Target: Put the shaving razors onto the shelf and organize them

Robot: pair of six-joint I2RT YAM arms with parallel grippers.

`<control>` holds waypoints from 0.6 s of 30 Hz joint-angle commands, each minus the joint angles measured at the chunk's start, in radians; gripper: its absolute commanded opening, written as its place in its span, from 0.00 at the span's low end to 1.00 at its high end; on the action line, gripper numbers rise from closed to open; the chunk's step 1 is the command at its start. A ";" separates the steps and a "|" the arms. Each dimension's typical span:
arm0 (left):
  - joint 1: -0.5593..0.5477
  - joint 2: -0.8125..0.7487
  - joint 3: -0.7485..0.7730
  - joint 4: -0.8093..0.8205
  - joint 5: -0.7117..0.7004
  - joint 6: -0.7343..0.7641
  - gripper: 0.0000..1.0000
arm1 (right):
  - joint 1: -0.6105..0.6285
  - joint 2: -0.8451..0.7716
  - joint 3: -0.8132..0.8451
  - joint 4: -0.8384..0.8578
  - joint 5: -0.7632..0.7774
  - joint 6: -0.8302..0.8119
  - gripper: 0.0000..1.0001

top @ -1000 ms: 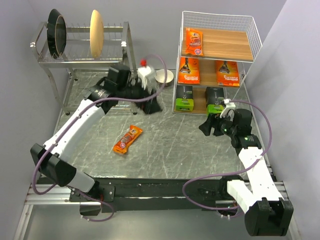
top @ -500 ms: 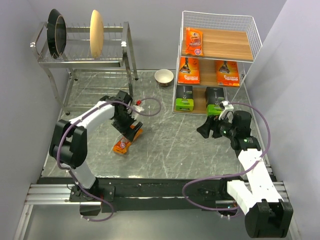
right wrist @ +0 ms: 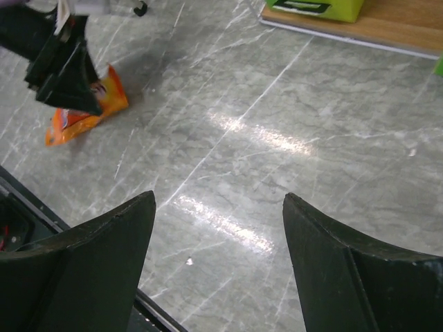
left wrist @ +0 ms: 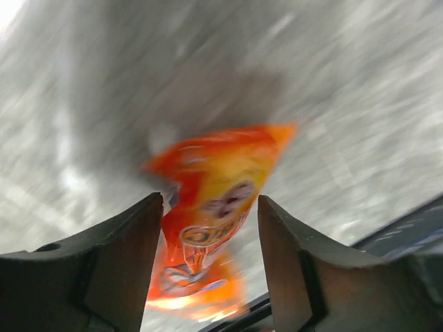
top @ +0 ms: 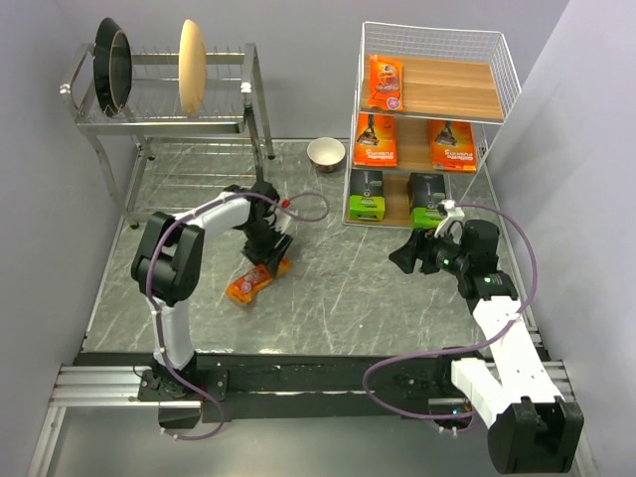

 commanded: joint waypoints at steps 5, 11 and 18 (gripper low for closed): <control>-0.197 0.064 0.107 0.053 0.250 -0.407 0.59 | 0.152 0.028 -0.069 0.075 0.031 0.183 0.80; -0.202 0.191 0.154 0.038 0.254 -0.492 0.33 | 0.241 0.097 -0.109 0.114 0.028 0.301 0.80; -0.109 0.181 0.090 0.119 0.321 -0.616 0.05 | 0.323 0.143 -0.138 0.206 0.022 0.405 0.80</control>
